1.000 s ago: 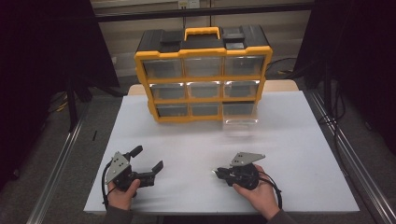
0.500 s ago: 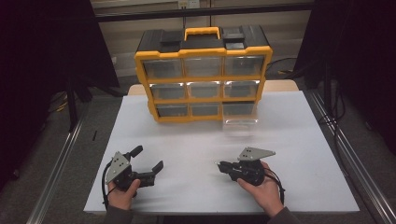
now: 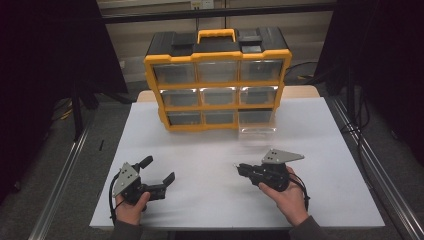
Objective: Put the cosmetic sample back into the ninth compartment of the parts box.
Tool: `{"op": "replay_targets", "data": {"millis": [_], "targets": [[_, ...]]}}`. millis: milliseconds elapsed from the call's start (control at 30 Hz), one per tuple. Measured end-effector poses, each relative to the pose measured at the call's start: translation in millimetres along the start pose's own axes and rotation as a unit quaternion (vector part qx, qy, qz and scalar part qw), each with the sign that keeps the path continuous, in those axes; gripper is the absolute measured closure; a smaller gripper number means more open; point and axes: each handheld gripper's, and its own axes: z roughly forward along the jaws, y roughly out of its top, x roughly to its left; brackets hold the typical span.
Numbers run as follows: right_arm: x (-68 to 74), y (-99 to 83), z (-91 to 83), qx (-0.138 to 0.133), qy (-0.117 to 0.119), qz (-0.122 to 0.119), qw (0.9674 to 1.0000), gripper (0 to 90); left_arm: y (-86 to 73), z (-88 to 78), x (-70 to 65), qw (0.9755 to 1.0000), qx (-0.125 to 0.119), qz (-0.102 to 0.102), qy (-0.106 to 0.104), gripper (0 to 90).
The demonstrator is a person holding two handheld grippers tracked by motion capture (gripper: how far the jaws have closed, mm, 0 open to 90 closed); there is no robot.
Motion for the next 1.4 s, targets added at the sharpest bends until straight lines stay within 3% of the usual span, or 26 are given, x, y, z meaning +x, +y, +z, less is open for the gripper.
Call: {"op": "replay_targets", "data": {"millis": [1400], "targets": [[-23.0, 34.3, -16.4, -0.047, -0.03, 0.011, 0.9984, 81.7, 0.2, -0.5, 0.0, 1.0, -0.001, 0.002, -0.005, 2.8]]}}
